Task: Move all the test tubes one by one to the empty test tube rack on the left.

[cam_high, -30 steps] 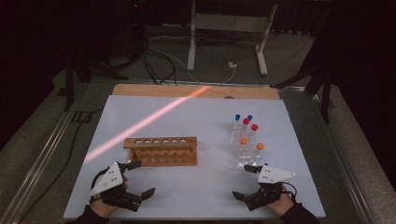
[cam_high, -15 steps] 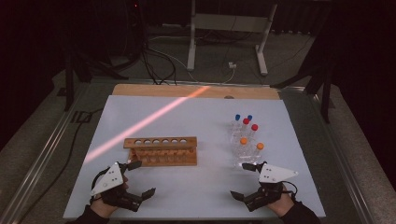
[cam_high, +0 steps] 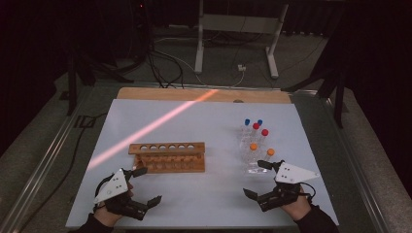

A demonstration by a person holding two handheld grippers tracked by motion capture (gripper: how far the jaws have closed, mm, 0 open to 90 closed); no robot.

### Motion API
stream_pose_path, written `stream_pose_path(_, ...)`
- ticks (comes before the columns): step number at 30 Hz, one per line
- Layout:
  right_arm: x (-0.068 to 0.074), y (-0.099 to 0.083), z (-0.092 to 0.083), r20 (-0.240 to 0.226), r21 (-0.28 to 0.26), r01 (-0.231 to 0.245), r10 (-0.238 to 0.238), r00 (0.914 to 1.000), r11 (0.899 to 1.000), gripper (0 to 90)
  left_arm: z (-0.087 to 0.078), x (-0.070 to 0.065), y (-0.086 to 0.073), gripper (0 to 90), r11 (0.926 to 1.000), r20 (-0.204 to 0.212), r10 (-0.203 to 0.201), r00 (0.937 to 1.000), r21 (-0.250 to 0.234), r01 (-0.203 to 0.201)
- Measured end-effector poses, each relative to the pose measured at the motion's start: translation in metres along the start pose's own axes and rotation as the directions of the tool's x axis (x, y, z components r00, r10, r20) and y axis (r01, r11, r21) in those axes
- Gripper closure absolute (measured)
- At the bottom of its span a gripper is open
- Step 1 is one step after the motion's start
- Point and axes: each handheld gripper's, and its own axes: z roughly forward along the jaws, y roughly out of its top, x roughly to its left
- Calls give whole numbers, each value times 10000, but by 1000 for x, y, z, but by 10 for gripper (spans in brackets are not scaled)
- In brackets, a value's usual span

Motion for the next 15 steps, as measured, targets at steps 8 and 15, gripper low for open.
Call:
stream_pose_path(8,-9,9,-8,408,-176,-28,35,9992,9998,0,0,0,0,5,10000,-15,-6,10000,-1,6)
stream_pose_path(15,-15,18,-11,708,-348,80,-55,9975,9994,0,0,0,0,5,10000,-7,-8,10000,4,8)
